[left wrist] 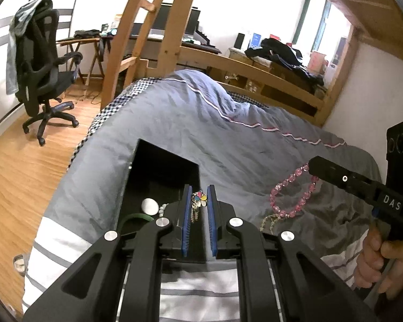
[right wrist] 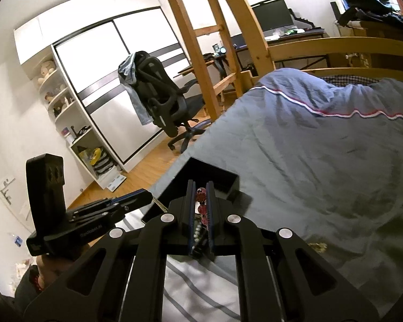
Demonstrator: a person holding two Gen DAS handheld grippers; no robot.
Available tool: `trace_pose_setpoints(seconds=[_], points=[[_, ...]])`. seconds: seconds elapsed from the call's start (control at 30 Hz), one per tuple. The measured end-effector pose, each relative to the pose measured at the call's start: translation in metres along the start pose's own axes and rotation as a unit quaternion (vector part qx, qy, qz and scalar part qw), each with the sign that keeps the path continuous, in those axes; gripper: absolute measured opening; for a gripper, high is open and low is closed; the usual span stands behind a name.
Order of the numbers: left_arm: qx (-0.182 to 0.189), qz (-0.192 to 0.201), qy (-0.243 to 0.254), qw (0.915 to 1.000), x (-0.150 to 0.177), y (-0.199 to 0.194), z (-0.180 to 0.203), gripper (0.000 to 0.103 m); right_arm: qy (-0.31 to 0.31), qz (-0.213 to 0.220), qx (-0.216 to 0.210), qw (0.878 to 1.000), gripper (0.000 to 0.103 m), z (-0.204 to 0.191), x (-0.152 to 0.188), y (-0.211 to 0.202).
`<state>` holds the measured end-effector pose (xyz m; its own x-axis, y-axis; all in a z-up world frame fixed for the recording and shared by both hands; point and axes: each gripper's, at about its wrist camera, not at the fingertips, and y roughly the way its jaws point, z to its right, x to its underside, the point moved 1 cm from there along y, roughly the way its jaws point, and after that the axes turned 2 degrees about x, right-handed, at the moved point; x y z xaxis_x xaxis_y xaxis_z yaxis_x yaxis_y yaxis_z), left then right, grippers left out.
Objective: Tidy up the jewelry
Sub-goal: 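Drop the gold chain into the black box while the right tool drops the pink bracelet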
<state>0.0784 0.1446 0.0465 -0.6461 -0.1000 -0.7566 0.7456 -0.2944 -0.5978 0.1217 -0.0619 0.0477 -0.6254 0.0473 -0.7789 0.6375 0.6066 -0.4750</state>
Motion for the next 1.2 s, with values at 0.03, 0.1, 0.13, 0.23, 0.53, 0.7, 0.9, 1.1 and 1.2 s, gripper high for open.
trace_pose_setpoints(seconds=[0.03, 0.1, 0.13, 0.23, 0.53, 0.7, 0.9, 1.1, 1.2], points=[[0.000, 0.002, -0.004, 1.0000, 0.000, -0.001, -0.003, 0.011, -0.003, -0.001, -0.002, 1.000, 0.009, -0.004, -0.002, 0.003], [-0.001, 0.006, -0.009, 0.9999, -0.001, -0.003, -0.007, 0.011, -0.008, -0.004, -0.006, 1.000, 0.009, -0.012, -0.004, 0.010], [-0.002, 0.007, -0.010, 0.9999, -0.001, -0.003, -0.008, 0.011, -0.011, -0.005, -0.008, 1.000, 0.009, -0.015, -0.005, 0.013], [-0.005, 0.006, -0.015, 0.9999, -0.002, -0.001, -0.015, 0.011, -0.019, -0.009, -0.014, 1.000, 0.009, -0.026, -0.007, 0.024], [0.014, -0.010, -0.056, 0.9983, 0.001, 0.008, -0.040, 0.011, -0.029, -0.032, -0.025, 0.999, 0.009, -0.041, 0.000, 0.063], [0.023, -0.026, -0.060, 0.9976, 0.001, 0.018, -0.042, 0.011, -0.023, -0.042, -0.027, 0.998, 0.009, -0.038, 0.005, 0.078], [0.013, -0.041, -0.052, 0.9978, 0.005, 0.024, -0.039, 0.011, -0.014, -0.050, -0.028, 0.998, 0.009, -0.033, 0.011, 0.090], [-0.043, -0.043, -0.046, 0.9971, 0.006, 0.025, -0.044, 0.011, -0.008, -0.059, -0.032, 0.998, 0.009, -0.030, 0.015, 0.099], [-0.065, -0.044, -0.042, 0.9960, 0.006, 0.026, -0.044, 0.011, -0.005, -0.071, -0.031, 0.997, 0.009, -0.030, 0.018, 0.103]])
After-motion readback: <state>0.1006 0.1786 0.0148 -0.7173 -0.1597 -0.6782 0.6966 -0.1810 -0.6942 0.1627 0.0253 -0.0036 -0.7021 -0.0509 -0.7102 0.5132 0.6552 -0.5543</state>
